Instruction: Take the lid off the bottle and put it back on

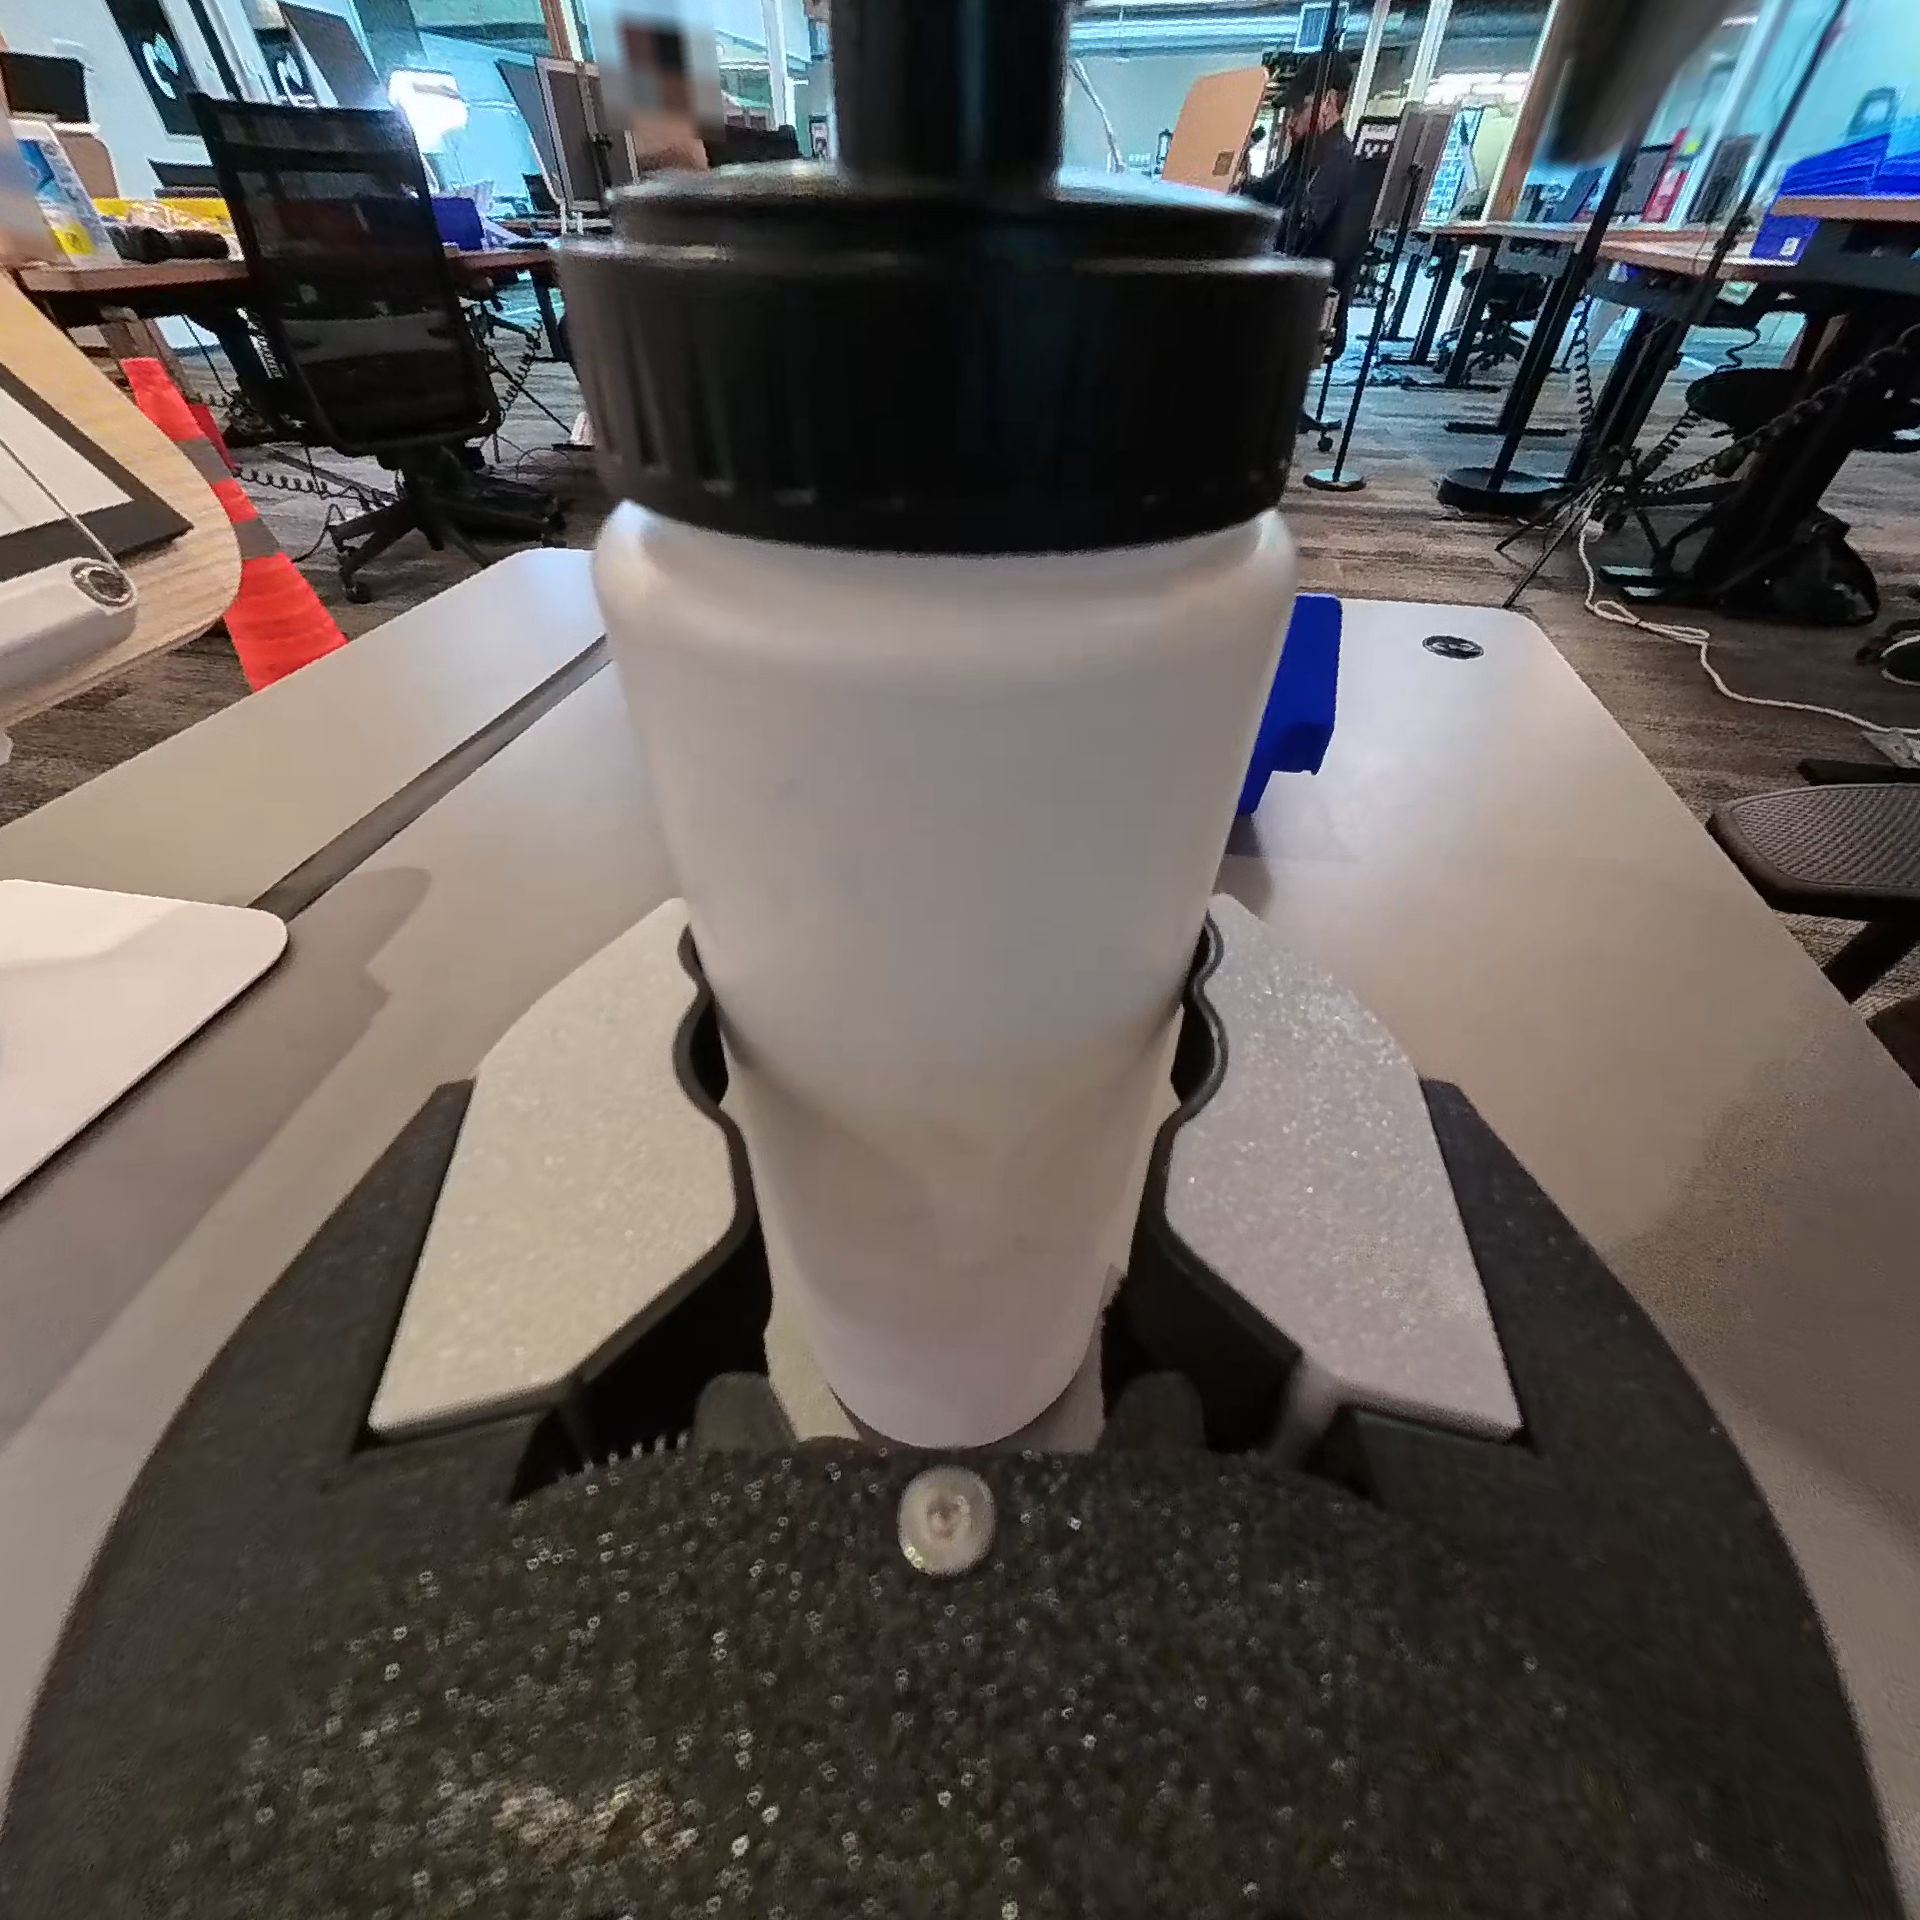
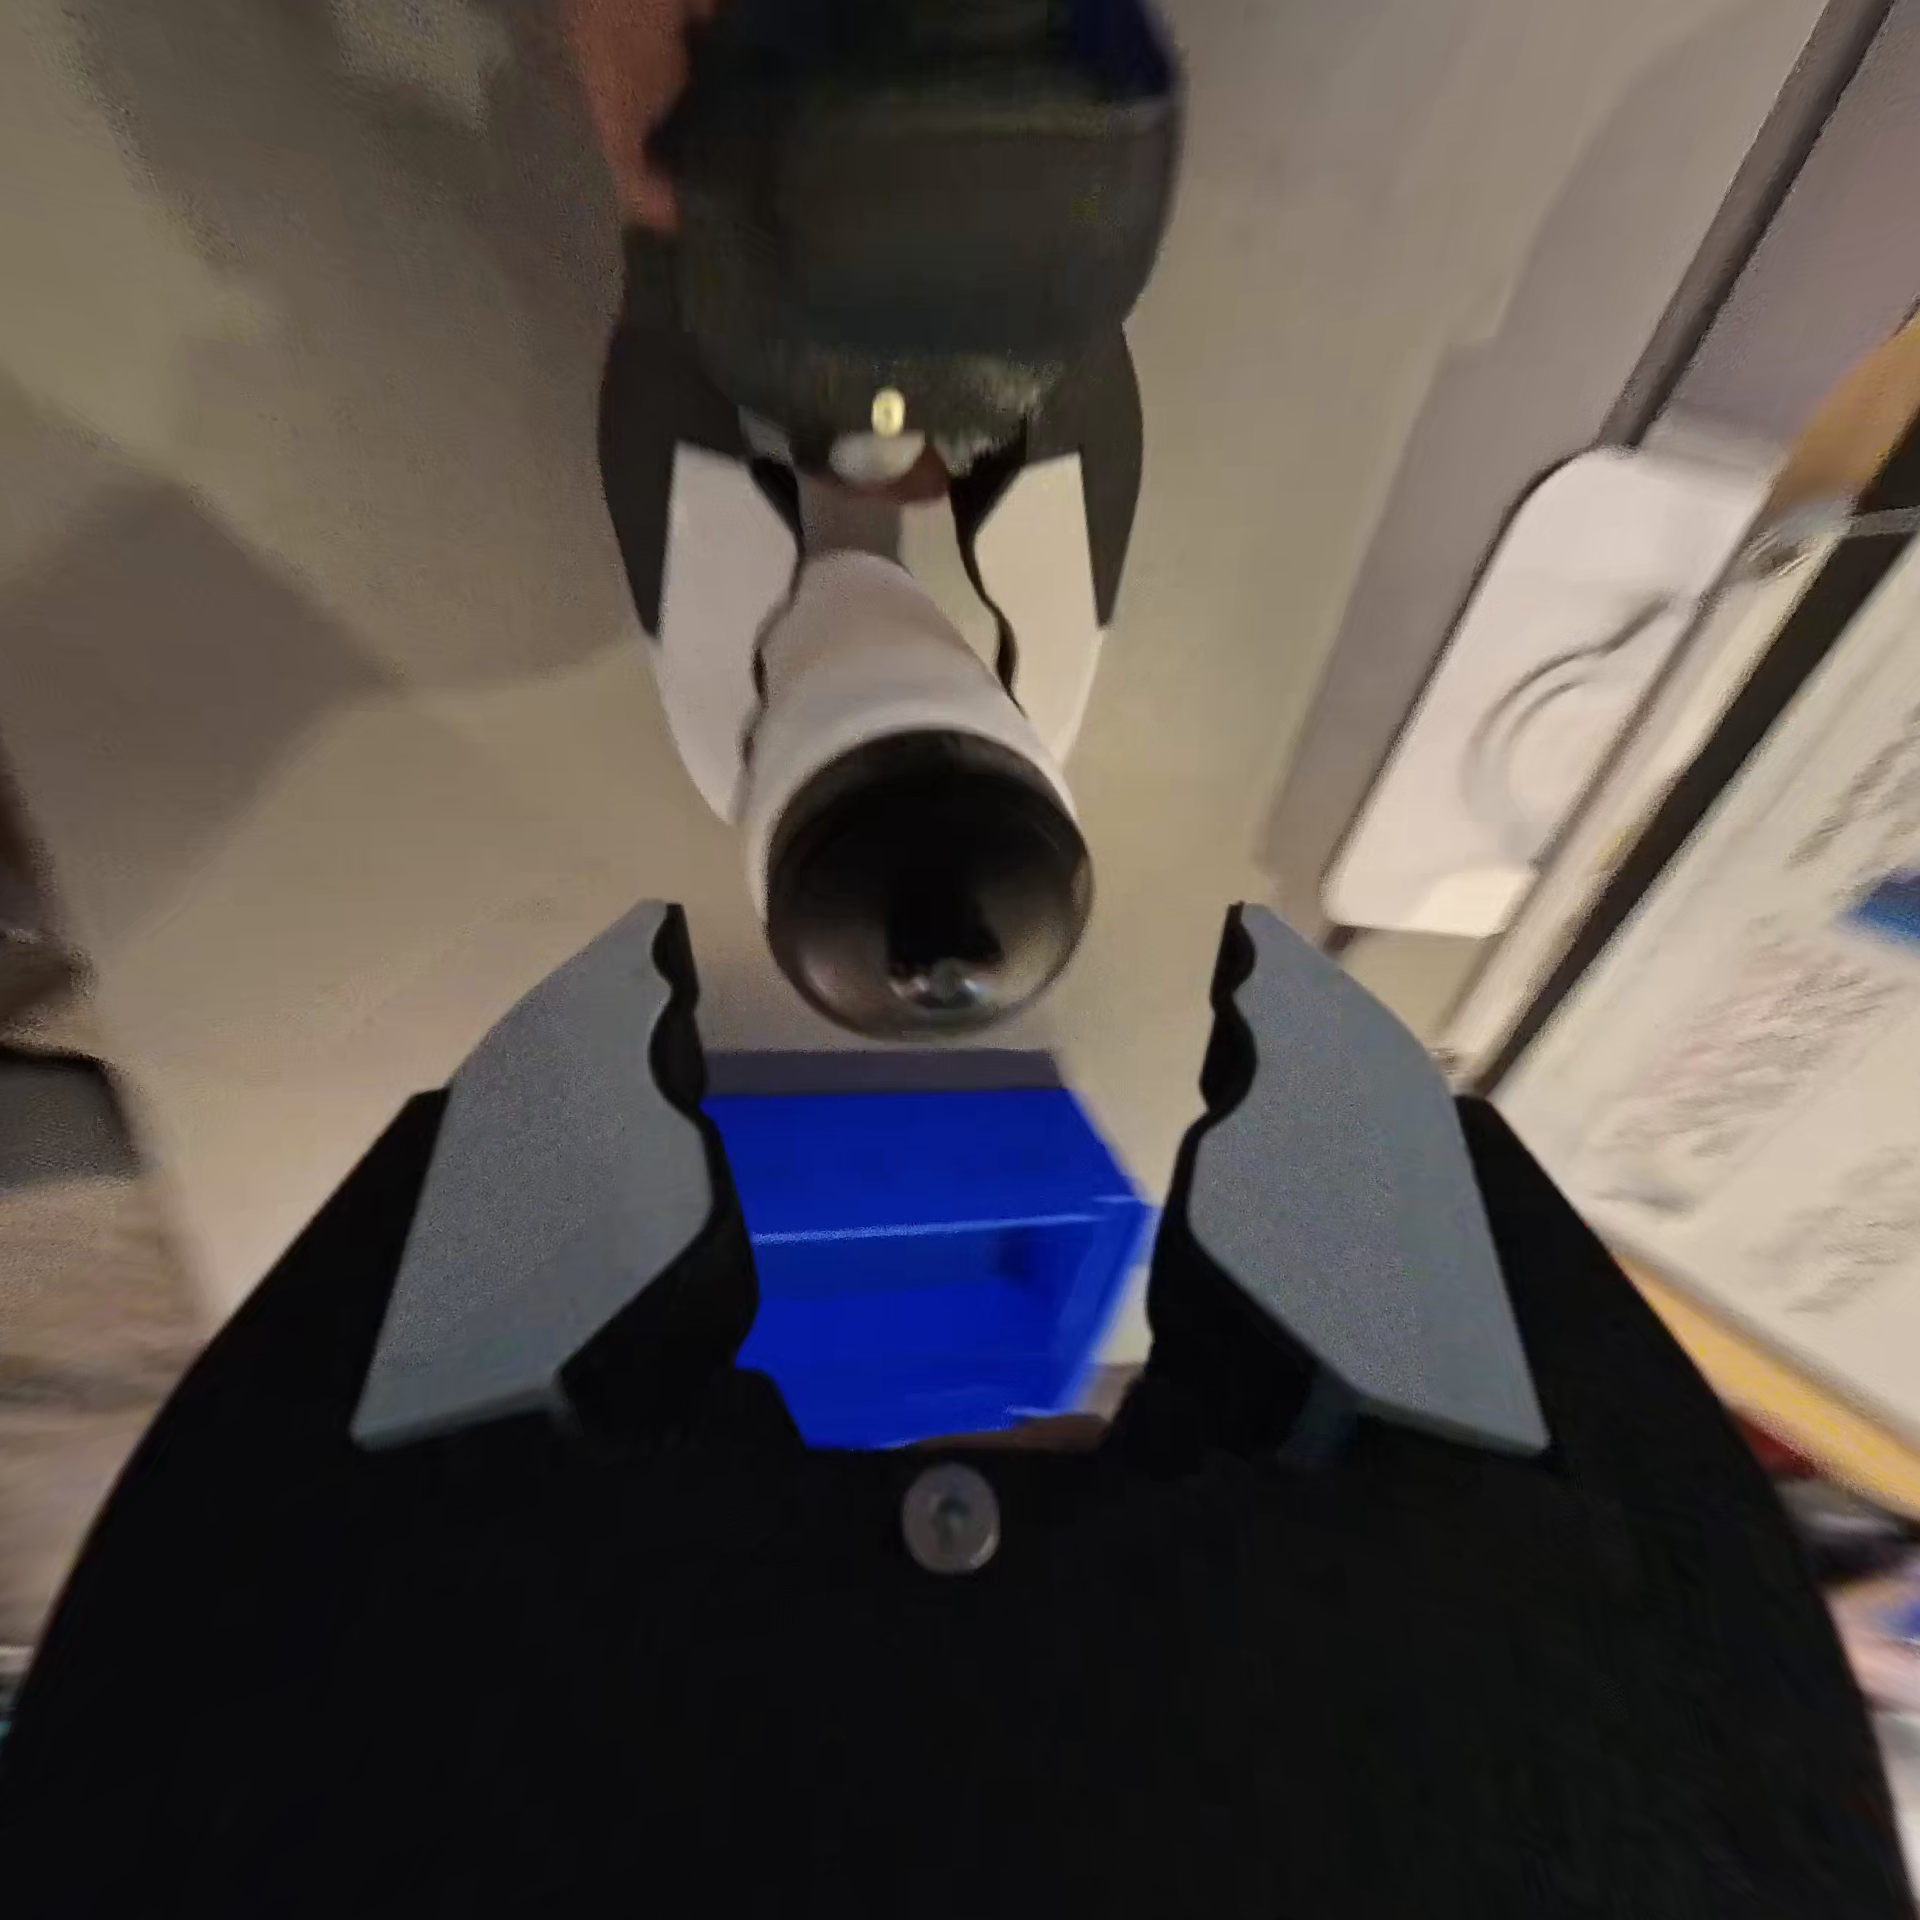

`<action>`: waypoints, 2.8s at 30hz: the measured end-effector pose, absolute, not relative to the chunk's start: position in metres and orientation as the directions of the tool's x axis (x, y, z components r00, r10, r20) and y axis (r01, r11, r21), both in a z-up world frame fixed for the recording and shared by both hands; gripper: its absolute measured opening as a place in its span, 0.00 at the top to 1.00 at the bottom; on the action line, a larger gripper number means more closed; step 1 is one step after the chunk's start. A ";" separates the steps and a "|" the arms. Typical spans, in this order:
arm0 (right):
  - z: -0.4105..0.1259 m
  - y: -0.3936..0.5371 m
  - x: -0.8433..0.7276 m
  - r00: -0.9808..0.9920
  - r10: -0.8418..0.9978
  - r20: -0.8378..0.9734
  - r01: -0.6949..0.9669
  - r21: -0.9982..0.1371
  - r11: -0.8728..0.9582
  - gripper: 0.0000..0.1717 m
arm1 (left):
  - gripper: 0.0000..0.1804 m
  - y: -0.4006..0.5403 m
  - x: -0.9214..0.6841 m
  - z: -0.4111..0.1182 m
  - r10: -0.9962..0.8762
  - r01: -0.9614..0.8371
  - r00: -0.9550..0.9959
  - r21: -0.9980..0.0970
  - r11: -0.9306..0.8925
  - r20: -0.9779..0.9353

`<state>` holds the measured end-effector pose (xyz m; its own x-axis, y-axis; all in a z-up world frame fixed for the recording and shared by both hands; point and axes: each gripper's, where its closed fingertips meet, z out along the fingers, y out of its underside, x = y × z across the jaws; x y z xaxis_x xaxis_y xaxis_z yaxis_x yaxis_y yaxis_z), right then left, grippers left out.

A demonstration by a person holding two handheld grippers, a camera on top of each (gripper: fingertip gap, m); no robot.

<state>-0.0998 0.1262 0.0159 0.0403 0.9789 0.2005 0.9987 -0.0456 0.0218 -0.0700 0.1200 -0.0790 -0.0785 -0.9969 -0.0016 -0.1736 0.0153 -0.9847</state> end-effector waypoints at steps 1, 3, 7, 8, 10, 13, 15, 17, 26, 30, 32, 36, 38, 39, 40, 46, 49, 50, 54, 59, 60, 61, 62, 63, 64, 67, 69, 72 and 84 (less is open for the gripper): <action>0.016 0.128 -0.093 -0.084 0.971 0.225 0.995 0.064 0.071 0.49 | 0.53 0.120 -0.070 -0.079 -0.997 -0.172 -0.080 -0.985 0.015 -0.001; 0.008 0.123 -0.086 -0.228 0.953 0.200 0.974 0.056 0.222 0.52 | 0.53 0.120 -0.070 -0.079 -0.996 -0.172 -0.085 -0.985 0.013 0.002; 0.000 0.129 -0.088 -0.218 0.968 0.121 0.976 -0.002 0.220 0.55 | 0.53 0.119 -0.070 -0.079 -0.996 -0.174 -0.089 -0.985 0.015 0.001; 0.000 0.130 -0.089 -0.230 0.967 0.111 0.972 -0.016 0.233 0.55 | 0.53 0.119 -0.070 -0.079 -0.996 -0.174 -0.089 -0.985 0.014 0.001; -0.001 0.126 -0.088 -0.229 0.972 0.046 0.973 -0.019 0.230 0.61 | 0.53 0.119 -0.071 -0.079 -0.996 -0.175 -0.091 -0.984 0.011 0.005; -0.001 0.125 -0.088 -0.201 0.979 0.023 0.980 0.001 0.201 0.61 | 0.53 0.119 -0.071 -0.079 -0.996 -0.176 -0.088 -0.984 0.009 0.006; -0.001 0.125 -0.087 -0.114 0.993 0.014 0.993 0.016 0.114 0.62 | 0.53 0.120 -0.071 -0.079 -0.996 -0.175 -0.084 -0.984 0.006 0.009; -0.001 0.125 -0.086 0.020 1.000 0.012 0.998 0.051 -0.021 0.62 | 0.53 0.120 -0.070 -0.079 -0.997 -0.177 -0.079 -0.984 0.006 0.008; -0.003 0.118 -0.088 0.539 0.834 0.117 0.819 0.158 -0.552 0.61 | 0.53 0.117 -0.069 -0.080 -0.996 -0.180 -0.091 -0.983 0.021 -0.005; 0.009 0.124 -0.082 0.313 0.940 0.137 0.931 0.151 -0.332 0.47 | 0.53 0.116 -0.069 -0.080 -0.996 -0.188 -0.092 -0.982 0.026 -0.009; 0.013 0.124 -0.083 0.096 0.986 0.135 0.986 0.123 -0.113 0.47 | 0.53 0.117 -0.070 -0.080 -0.996 -0.184 -0.095 -0.983 0.021 -0.004; 0.011 0.121 -0.093 -0.245 0.958 0.152 0.969 0.009 0.246 0.59 | 0.53 0.117 -0.070 -0.080 -0.995 -0.185 -0.097 -0.982 0.022 -0.004; 0.009 0.121 -0.093 -0.289 0.948 0.135 0.956 -0.018 0.294 0.66 | 0.53 0.116 -0.070 -0.080 -0.995 -0.185 -0.098 -0.983 0.022 -0.004; 0.008 0.124 -0.091 -0.288 0.948 0.132 0.956 -0.007 0.292 0.65 | 0.53 0.116 -0.070 -0.080 -0.995 -0.184 -0.098 -0.983 0.022 -0.004; 0.007 0.126 -0.089 -0.277 0.954 0.117 0.960 -0.007 0.280 0.63 | 0.53 0.116 -0.070 -0.080 -0.995 -0.184 -0.098 -0.983 0.022 -0.004; 0.006 0.119 -0.089 -0.308 0.949 0.072 0.951 -0.019 0.310 0.64 | 0.53 0.116 -0.070 -0.080 -0.995 -0.185 -0.099 -0.983 0.021 -0.003; 0.002 0.120 -0.090 -0.312 0.947 0.072 0.949 -0.022 0.314 0.62 | 0.53 0.116 -0.070 -0.080 -0.995 -0.183 -0.099 -0.983 0.020 -0.002; 0.001 0.120 -0.091 -0.312 0.947 0.076 0.949 -0.031 0.314 0.63 | 0.53 0.117 -0.070 -0.080 -0.995 -0.183 -0.099 -0.983 0.016 0.002; 0.001 0.123 -0.092 -0.317 0.944 0.086 0.947 -0.030 0.321 0.63 | 0.53 0.118 -0.070 -0.080 -0.995 -0.181 -0.098 -0.983 0.010 0.008; 0.001 0.124 -0.091 -0.290 0.953 0.085 0.957 0.021 0.289 0.64 | 0.53 0.118 -0.071 -0.080 -0.995 -0.181 -0.098 -0.983 0.004 0.014; 0.001 0.123 -0.091 -0.265 0.961 0.082 0.964 0.042 0.262 0.64 | 0.53 0.118 -0.071 -0.080 -0.995 -0.181 -0.100 -0.983 0.006 0.012; 0.001 0.122 -0.091 -0.235 0.969 0.080 0.971 0.059 0.231 0.64 | 0.53 0.118 -0.071 -0.080 -0.995 -0.183 -0.099 -0.983 0.008 0.010; 0.001 0.122 -0.090 -0.194 0.978 0.080 0.979 0.075 0.188 0.64 | 0.53 0.117 -0.071 -0.080 -0.995 -0.184 -0.099 -0.983 0.009 0.010; 0.001 0.121 -0.090 -0.145 0.987 0.076 0.986 0.089 0.138 0.64 | 0.53 0.117 -0.071 -0.080 -0.995 -0.185 -0.101 -0.983 0.009 0.010; 0.001 0.120 -0.091 -0.097 0.992 0.078 0.991 0.098 0.090 0.64 | 0.53 0.117 -0.071 -0.080 -0.995 -0.185 -0.103 -0.983 0.008 0.012; 0.001 0.120 -0.091 0.069 0.995 0.078 0.989 0.126 -0.078 0.64 | 0.53 0.117 -0.071 -0.080 -0.995 -0.185 -0.104 -0.983 0.009 0.011; 0.002 0.118 -0.091 0.154 0.986 0.071 0.978 0.133 -0.162 0.64 | 0.53 0.117 -0.070 -0.080 -0.995 -0.186 -0.103 -0.982 0.012 0.007; 0.002 0.119 -0.093 0.209 0.977 0.049 0.971 0.110 -0.213 0.64 | 0.53 0.117 -0.070 -0.080 -0.995 -0.186 -0.103 -0.982 0.012 0.007; -0.006 0.130 -0.080 -0.319 0.931 0.179 0.947 0.096 0.306 0.47 | 0.53 0.114 -0.070 -0.080 -0.994 -0.189 -0.111 -0.982 0.023 -0.002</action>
<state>-0.0796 0.1298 -0.0059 -0.3190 0.9308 0.1785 0.9471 0.3062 0.0959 -0.0696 0.1140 -0.0803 -0.1112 -0.9938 -0.0021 -0.1888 0.0232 -0.9817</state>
